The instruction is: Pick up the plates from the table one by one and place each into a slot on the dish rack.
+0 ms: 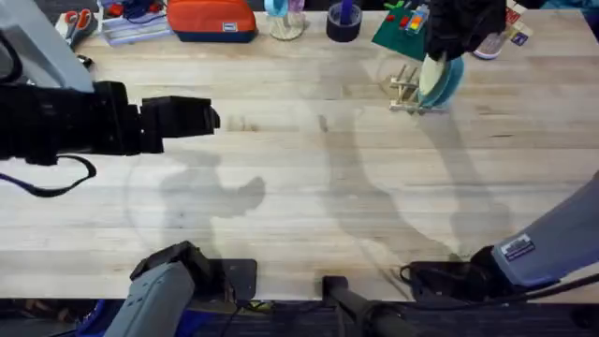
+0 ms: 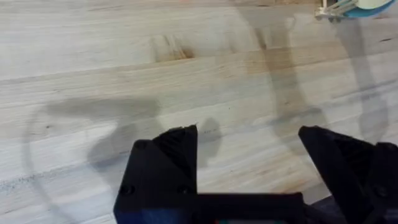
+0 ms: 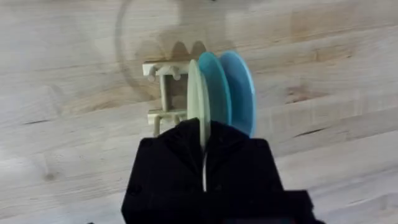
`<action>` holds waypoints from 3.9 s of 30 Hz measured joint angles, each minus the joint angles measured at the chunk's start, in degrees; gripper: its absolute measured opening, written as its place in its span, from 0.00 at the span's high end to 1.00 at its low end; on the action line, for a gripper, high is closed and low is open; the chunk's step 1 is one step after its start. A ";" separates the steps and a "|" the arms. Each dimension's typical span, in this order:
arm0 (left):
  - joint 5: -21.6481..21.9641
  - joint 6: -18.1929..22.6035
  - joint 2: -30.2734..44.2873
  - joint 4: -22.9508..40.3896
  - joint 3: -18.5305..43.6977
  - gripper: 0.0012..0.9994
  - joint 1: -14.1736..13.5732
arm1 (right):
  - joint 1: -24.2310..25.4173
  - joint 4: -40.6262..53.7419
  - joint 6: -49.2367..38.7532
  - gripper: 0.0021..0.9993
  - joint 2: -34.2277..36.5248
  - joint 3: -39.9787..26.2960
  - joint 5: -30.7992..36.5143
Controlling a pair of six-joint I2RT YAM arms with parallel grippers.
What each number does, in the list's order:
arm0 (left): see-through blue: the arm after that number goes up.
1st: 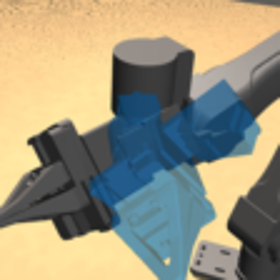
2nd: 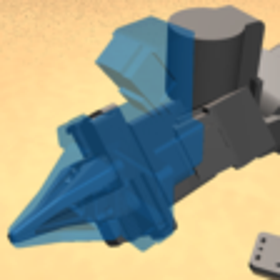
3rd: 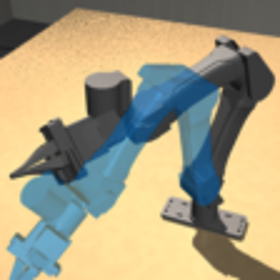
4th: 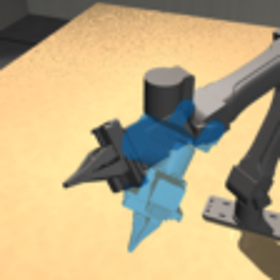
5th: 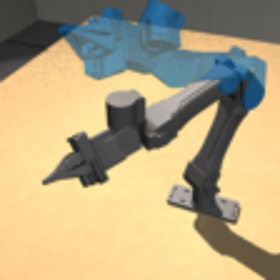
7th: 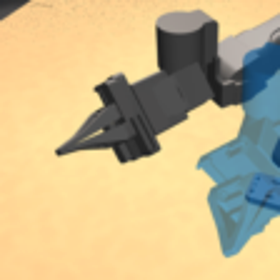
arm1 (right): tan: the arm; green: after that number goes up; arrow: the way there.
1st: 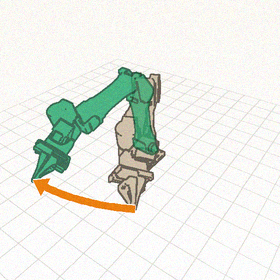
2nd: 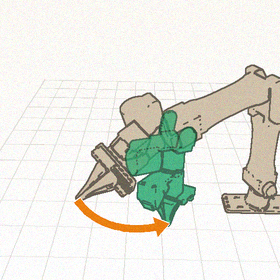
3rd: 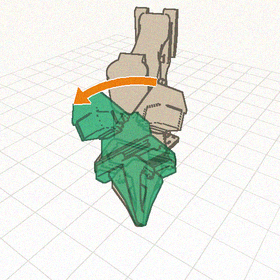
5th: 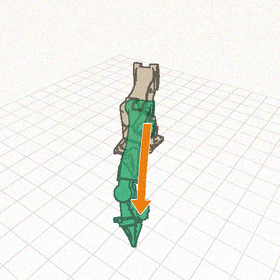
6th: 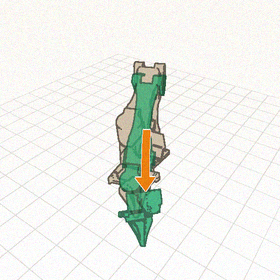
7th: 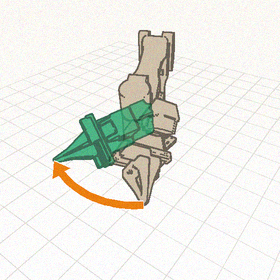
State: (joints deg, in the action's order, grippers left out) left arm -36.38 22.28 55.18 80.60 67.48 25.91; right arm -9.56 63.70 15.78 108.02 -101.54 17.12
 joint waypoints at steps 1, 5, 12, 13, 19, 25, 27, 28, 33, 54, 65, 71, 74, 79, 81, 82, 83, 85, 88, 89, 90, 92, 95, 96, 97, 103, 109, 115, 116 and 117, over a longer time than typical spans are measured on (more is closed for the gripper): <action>0.00 0.00 0.00 0.00 0.00 0.01 0.00 | 0.00 0.00 -0.07 0.97 -0.01 0.00 0.00; 0.00 0.00 0.00 0.00 0.00 0.00 0.00 | 0.00 -0.17 -0.87 0.97 -0.01 0.00 0.02; 0.00 0.00 0.00 0.00 0.00 0.00 0.00 | 0.00 -0.40 -2.37 0.97 -0.01 0.00 0.02; 0.00 0.00 0.00 0.00 0.00 0.00 0.00 | 0.00 -0.45 -2.58 0.97 -0.01 0.00 0.02; 0.00 0.00 0.00 0.00 0.00 0.00 0.00 | 0.00 -0.46 -3.01 0.97 -0.01 0.00 0.00; 0.00 0.00 0.00 0.00 0.00 0.00 0.00 | 0.00 -0.48 -3.88 0.97 -0.01 0.00 -0.02; 0.00 0.00 0.00 0.00 0.00 0.00 0.00 | 0.00 -0.48 -4.22 0.97 -0.01 0.00 -0.02; 0.00 0.00 0.00 0.00 0.00 0.00 0.00 | 0.00 -0.48 -4.32 0.97 -0.01 0.00 -0.02; 0.00 0.00 0.00 0.00 0.00 0.01 0.00 | 0.00 -0.48 -4.71 0.97 -0.01 0.00 -0.02; 0.00 0.00 0.00 -0.02 0.00 0.01 0.00 | 0.00 -2.33 -4.95 0.97 -0.01 1.30 -0.01; 0.00 0.00 0.00 0.00 0.00 0.00 0.00 | 0.00 -4.09 -5.14 0.97 -0.01 5.76 -0.07; 0.00 0.00 0.00 0.00 0.00 0.01 0.00 | 0.00 -4.70 -5.15 0.97 0.10 5.81 -0.02; 0.00 0.00 0.00 0.00 0.00 0.00 0.00 | 0.00 -4.87 -5.15 0.97 1.03 5.81 -0.02; 0.00 0.00 0.00 0.00 0.00 0.00 0.00 | -0.02 -5.27 -5.17 0.97 2.24 5.79 0.04; -0.01 0.00 -0.01 0.00 0.00 0.01 0.00 | -0.02 -5.31 -5.17 0.97 2.24 5.79 0.07; 0.00 0.00 0.00 0.00 0.00 0.01 0.00 | -0.02 -5.29 -5.17 0.97 2.24 5.79 0.07; 0.00 0.00 0.00 0.00 0.00 0.00 0.00 | -0.02 -5.27 -5.17 0.97 2.24 5.79 0.07; 0.00 0.00 0.00 0.00 0.00 0.00 0.00 | -0.02 -5.29 -5.17 0.97 2.24 5.79 0.06; 0.00 0.00 0.00 0.00 0.00 0.00 0.00 | -0.02 -5.27 -5.17 0.97 2.24 5.79 0.07; 0.00 0.00 0.00 0.00 0.00 0.00 0.00 | -0.02 -5.25 -5.17 0.97 2.24 5.79 0.07; 0.00 0.00 0.00 0.00 0.00 0.01 0.00 | -0.02 -5.26 -5.17 0.97 2.24 5.79 0.07; 0.00 0.00 0.00 0.00 0.00 0.01 0.00 | -0.02 -5.20 -5.17 0.97 2.26 5.79 0.07; 0.00 0.00 0.00 0.00 0.00 0.01 0.00 | -0.02 -5.18 -5.17 0.97 2.24 5.79 0.07; 0.00 0.00 0.00 0.00 0.00 0.00 0.00 | -0.02 -5.18 -5.17 0.97 2.25 5.79 0.07; 0.00 0.00 0.00 0.00 0.00 0.00 0.00 | -0.02 -5.18 -5.17 0.97 2.24 5.79 0.07; -0.01 0.00 0.00 0.00 0.00 0.01 0.00 | -0.02 -5.18 -5.17 0.97 2.24 5.79 0.07; 0.00 0.00 0.00 0.00 0.00 0.01 0.00 | -0.02 -5.18 -5.17 0.97 2.24 5.79 0.07; 0.00 0.00 0.00 0.00 0.00 0.01 0.00 | -0.02 -4.94 -5.17 0.92 2.24 5.79 0.09; 0.00 0.00 0.00 0.00 0.00 0.01 0.00 | -0.02 -4.81 -5.16 0.91 2.24 5.79 0.09; 0.00 0.00 0.00 0.00 0.00 0.00 0.00 | -0.02 -4.59 -5.16 0.89 2.25 5.81 0.04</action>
State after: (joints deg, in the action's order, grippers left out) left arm -36.38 22.28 55.18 80.60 67.48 25.91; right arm -9.58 59.12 10.62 110.27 -95.72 17.17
